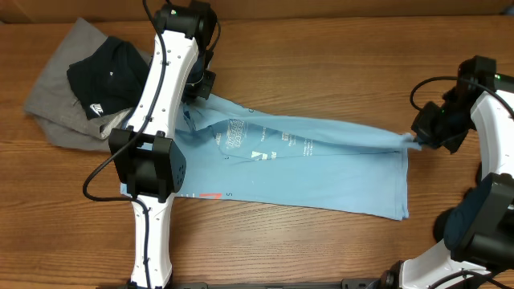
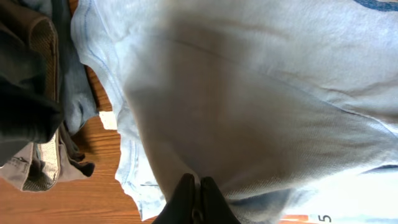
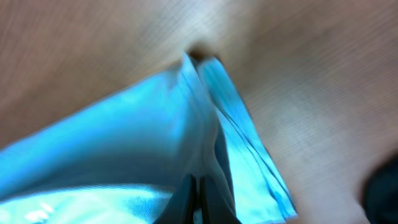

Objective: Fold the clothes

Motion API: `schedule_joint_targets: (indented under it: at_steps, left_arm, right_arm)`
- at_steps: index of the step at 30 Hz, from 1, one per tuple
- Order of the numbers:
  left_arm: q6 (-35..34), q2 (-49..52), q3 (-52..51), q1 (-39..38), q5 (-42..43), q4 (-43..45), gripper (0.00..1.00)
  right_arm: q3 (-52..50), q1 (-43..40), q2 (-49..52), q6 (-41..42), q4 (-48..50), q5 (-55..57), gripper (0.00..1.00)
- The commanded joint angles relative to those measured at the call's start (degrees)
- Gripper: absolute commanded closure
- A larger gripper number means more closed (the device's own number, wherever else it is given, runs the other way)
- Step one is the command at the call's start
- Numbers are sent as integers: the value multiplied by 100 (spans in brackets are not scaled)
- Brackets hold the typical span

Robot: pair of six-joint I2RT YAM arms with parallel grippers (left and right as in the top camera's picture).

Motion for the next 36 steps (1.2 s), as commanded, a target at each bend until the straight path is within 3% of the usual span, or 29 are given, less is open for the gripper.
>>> schedule_joint_targets:
  at_steps: [1, 5, 29, 33, 34, 36]
  left_arm:
    - [-7, -256, 122, 26, 173, -20, 92]
    - [-7, -256, 44, 26, 437, -20, 96]
    - [-225, -1064, -2275, 48, 658, -20, 95]
    - [-229, -1064, -2719, 48, 636, -22, 96]
    - [-229, -1064, -2798, 48, 636, -22, 96]
    - [-229, -1064, -2896, 48, 638, -22, 96]
  right_arm:
    - [0, 17, -153, 42, -170, 376, 96]
    - [-72, 17, -153, 44, -302, 564, 96]
    - [-1473, 17, -153, 131, 251, 566, 95]
    - [-1622, 17, -153, 131, 323, 566, 85]
    - [-1622, 17, -153, 131, 328, 566, 79]
    - [-1622, 17, -153, 133, 350, 570, 55]
